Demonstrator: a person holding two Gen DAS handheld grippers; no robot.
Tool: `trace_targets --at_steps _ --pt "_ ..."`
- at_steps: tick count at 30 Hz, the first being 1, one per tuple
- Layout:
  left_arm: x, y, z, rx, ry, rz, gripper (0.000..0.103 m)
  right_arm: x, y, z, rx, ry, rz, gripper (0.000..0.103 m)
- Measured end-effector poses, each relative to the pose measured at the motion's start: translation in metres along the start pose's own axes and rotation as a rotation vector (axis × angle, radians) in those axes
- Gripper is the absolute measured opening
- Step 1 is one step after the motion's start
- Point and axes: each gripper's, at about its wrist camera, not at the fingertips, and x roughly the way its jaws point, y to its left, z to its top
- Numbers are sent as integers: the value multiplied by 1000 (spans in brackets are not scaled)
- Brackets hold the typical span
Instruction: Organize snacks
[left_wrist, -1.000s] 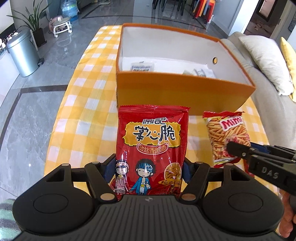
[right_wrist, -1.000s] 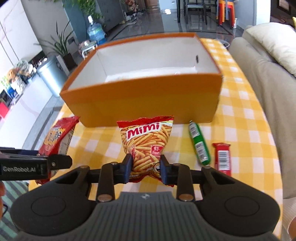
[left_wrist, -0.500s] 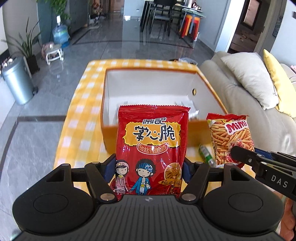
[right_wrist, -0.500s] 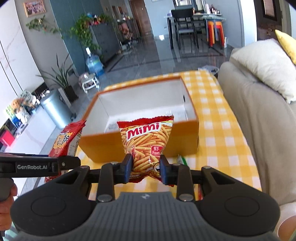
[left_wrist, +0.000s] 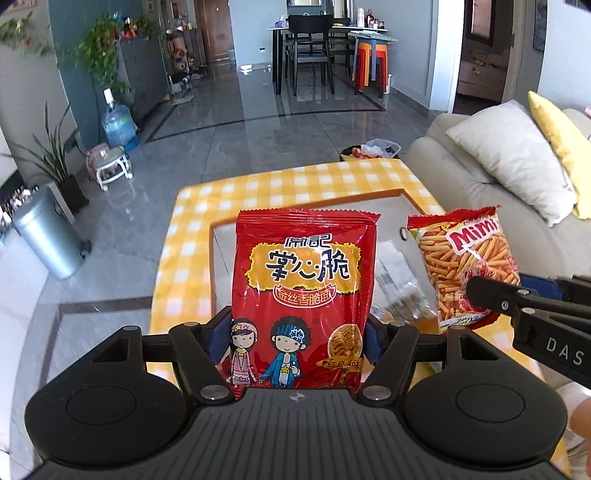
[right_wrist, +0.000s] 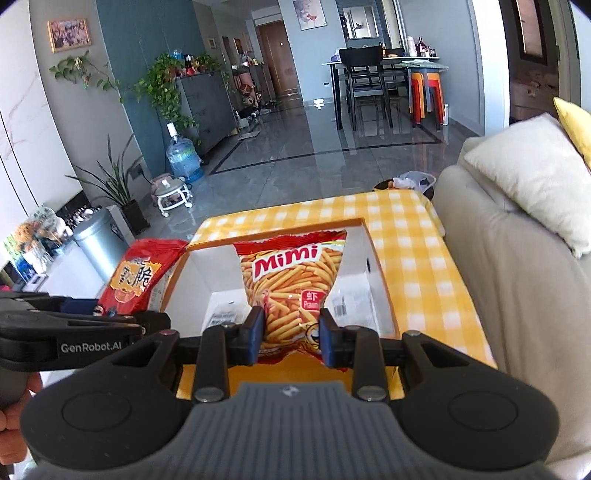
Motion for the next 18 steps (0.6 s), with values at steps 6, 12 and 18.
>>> trace_targets --at_steps 6,12,18 --pt "24 0 16 53 26 34 78 31 4 21 -76 19 -20 28" --pt "53 2 21 96 76 39 78 65 4 31 -161 71 -42 28" --pt "85 -2 19 126 156 19 78 103 0 29 -218 147 -63 28"
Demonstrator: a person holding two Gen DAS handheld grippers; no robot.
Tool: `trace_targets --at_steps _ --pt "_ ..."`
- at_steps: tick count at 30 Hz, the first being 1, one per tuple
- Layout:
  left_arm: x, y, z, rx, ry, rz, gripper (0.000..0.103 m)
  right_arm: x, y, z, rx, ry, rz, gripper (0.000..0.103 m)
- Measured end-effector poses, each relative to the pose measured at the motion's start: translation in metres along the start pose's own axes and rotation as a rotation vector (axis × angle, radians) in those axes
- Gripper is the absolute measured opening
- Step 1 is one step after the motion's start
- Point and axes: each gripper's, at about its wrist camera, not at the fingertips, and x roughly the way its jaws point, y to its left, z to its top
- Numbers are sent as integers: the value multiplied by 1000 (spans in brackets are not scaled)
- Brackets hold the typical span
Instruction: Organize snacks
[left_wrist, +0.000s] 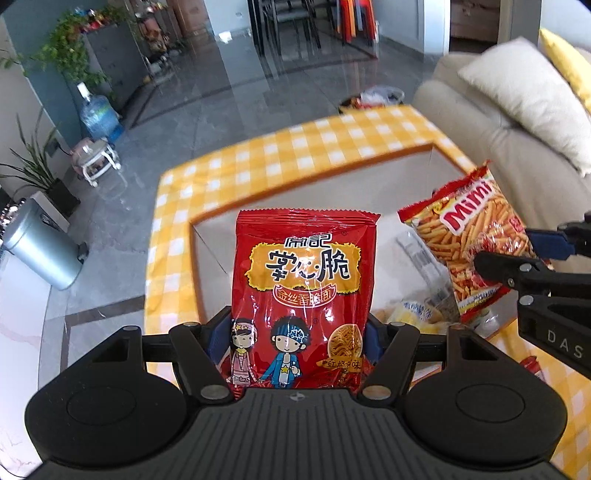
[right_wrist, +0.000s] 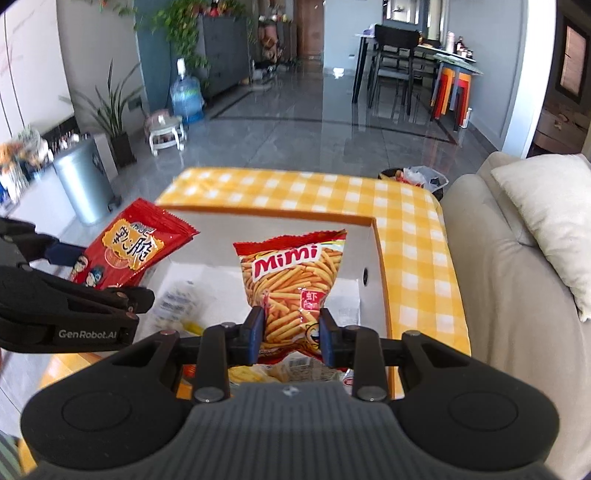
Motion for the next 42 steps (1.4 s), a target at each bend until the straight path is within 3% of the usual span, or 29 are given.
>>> trace_targets --at_steps 17,30,36,38,42 --pt "67 -19 4 126 149 48 78 75 10 7 -156 153 -55 28" --pt "74 -19 3 119 188 26 83 84 7 5 -132 198 -32 29" --pt "55 -17 6 92 110 28 84 73 8 9 -131 155 -20 45" --pt "45 -14 6 71 79 54 84 67 8 9 -121 132 -33 61" --pt "25 -4 4 7 28 54 85 47 7 12 -96 50 -59 76"
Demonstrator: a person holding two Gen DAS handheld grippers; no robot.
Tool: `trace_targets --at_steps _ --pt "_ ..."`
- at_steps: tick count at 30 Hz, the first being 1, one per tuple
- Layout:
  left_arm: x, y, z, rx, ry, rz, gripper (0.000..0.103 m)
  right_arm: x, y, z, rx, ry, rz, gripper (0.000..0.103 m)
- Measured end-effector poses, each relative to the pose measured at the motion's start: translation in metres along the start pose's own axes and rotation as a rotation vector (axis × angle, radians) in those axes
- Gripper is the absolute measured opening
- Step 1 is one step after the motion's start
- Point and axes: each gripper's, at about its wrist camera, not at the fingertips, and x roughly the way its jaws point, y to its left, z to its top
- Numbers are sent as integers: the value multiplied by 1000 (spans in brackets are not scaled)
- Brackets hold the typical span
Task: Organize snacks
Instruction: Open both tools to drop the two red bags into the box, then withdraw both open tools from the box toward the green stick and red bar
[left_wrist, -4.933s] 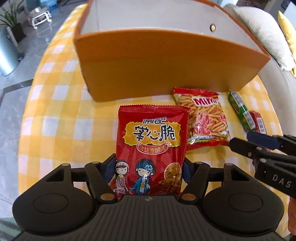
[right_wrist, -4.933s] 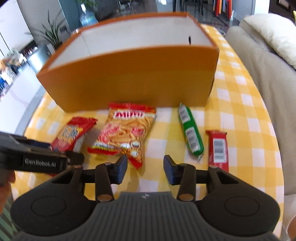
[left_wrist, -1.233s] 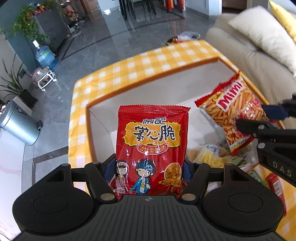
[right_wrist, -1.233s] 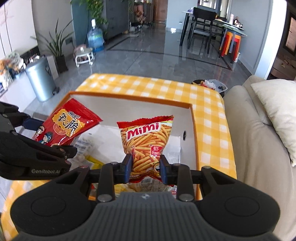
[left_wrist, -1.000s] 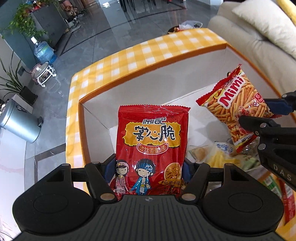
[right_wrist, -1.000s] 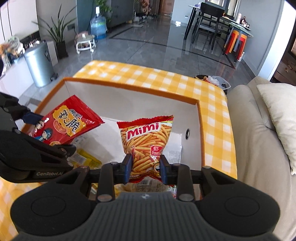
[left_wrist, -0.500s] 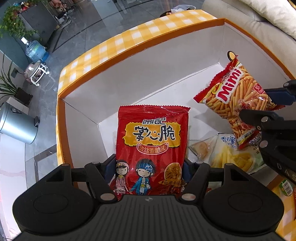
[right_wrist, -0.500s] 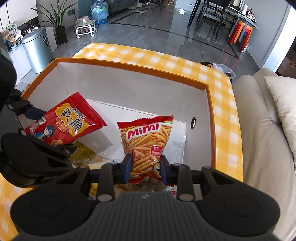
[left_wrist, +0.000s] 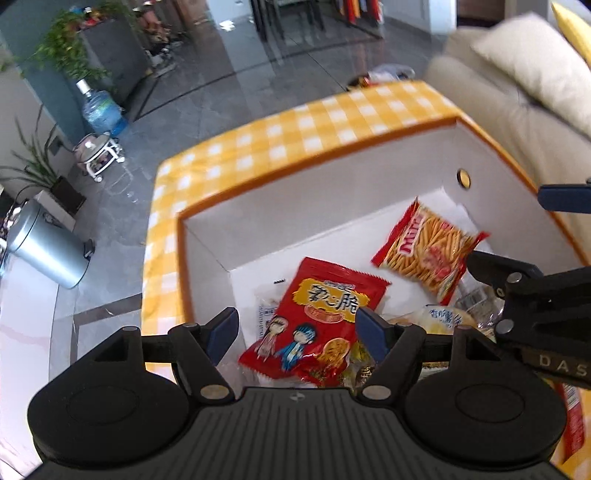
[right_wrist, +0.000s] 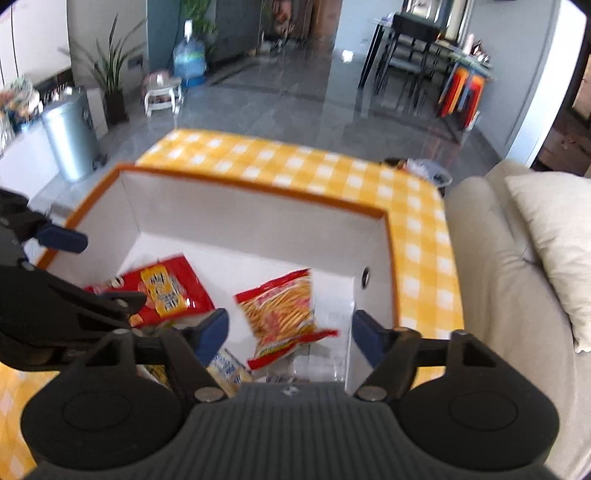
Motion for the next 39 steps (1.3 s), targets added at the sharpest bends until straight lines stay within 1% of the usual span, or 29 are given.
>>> trace_targets --at_steps 4,6,7,11,14,17,20,25,29,34,39 --pt "-25 5 -5 -44 -61 24 85 -21 -1 0 11 -57 -12 77" --pt "-37 8 -8 -63 -91 22 85 -32 0 -2 17 -77 -14 78" --pt "-43 9 -10 -72 -105 18 85 -38 -1 -3 23 -85 -11 81" --pt "-71 12 -23 -107 -173 13 85 -62 -6 -10 93 -122 17 81" --pt "-89 13 -33 -126 -225 16 85 -84 -10 -20 157 -177 39 81" --pt "-104 13 -44 -140 -257 5 85 -104 -9 -30 185 -224 42 83" --pt "-116 14 -55 -157 -279 -6 85 -122 -6 -41 204 -250 55 85" --pt "-132 12 -73 -181 -289 -36 85 -147 2 -59 198 -264 69 87" --pt "-139 3 -90 -174 -281 -48 85 -162 9 -75 179 -259 76 87" --pt "-138 -11 -110 -154 -248 -66 85 -176 10 -102 183 -229 65 88" --pt "-130 -20 -130 -193 -192 -115 84 -180 6 -134 200 -175 19 88"
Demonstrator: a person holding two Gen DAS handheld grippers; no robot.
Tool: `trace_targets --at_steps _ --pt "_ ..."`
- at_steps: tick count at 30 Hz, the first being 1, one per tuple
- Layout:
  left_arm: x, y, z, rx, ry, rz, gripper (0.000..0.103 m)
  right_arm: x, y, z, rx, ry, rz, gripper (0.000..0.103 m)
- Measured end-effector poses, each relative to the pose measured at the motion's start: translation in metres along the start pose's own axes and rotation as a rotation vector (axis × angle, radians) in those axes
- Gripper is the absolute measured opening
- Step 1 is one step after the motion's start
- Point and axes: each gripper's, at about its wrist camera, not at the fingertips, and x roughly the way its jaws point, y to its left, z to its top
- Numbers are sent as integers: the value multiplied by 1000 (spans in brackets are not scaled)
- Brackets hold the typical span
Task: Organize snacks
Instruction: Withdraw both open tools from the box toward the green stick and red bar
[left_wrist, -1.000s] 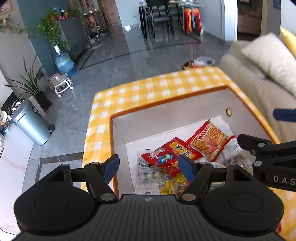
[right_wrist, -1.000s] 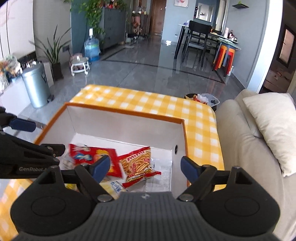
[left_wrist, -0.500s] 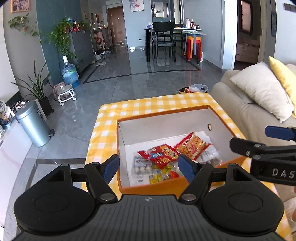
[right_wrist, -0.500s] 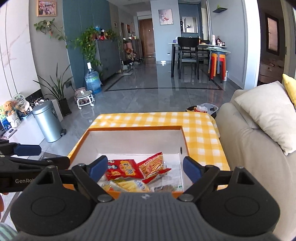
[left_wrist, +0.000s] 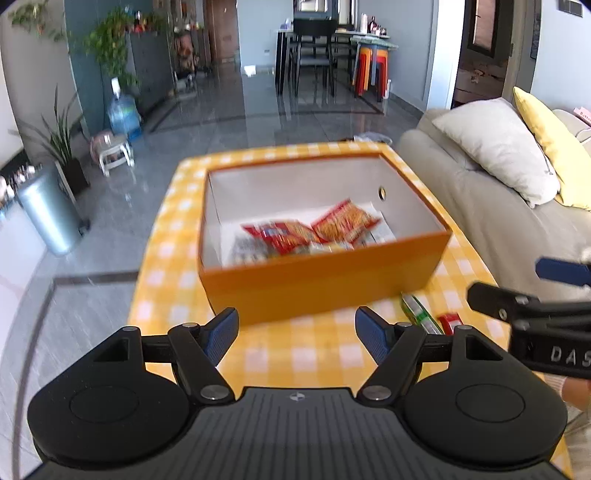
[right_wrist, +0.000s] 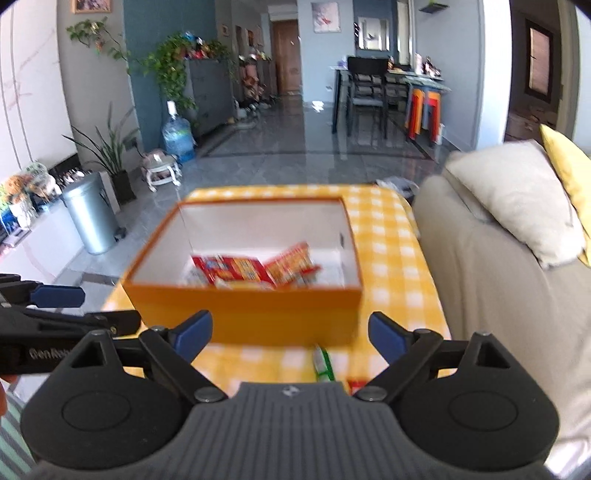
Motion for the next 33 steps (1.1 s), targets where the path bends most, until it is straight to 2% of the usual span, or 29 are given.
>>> trace_targets --at_steps 5,10,24,26,30,33 --pt "9 -14 -19 6 56 -26 84 -3 -17 -33 54 84 -79 88" --pt "20 -30 -30 34 92 -81 82 1 -33 -56 110 152 -105 88" --pt "46 -59 -51 36 141 -165 79 32 -57 -87 128 216 -119 87" --pt "51 -62 -53 40 145 -170 79 35 -62 -90 147 224 -114 83" --pt "58 -66 -55 42 158 -193 79 41 -68 -92 169 217 -95 83" --pt "61 -68 -55 36 162 -216 76 46 -69 -93 150 211 -79 74"
